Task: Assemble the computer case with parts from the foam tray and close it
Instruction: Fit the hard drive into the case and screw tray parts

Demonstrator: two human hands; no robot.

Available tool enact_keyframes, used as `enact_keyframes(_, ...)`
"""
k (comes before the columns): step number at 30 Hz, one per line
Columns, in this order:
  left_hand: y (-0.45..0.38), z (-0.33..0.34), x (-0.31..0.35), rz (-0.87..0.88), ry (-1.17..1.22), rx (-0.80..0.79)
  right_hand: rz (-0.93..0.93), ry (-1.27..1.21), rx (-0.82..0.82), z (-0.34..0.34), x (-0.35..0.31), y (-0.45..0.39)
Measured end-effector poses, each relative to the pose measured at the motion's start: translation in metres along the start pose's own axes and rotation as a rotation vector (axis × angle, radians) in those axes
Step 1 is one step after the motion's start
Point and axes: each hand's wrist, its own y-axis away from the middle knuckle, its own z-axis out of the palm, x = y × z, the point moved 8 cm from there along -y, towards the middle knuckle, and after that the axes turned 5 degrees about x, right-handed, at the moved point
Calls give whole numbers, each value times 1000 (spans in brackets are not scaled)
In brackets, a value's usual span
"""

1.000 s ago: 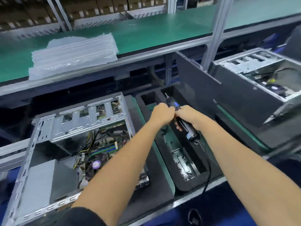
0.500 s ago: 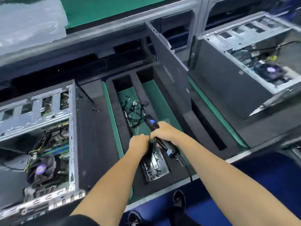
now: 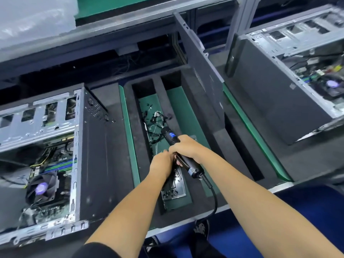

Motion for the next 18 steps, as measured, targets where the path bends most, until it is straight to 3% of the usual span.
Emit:
enact_keyframes(5,-1,-1,4,9,8,50,1,-12,15,-2,1,-3)
enact_keyframes(11,0,6,-3,-129,155,48,-1,-19,15,-2,2,-5)
enact_keyframes(18,-2,5,-2,-113,144,75,-10,-51,14,-2,1,-4)
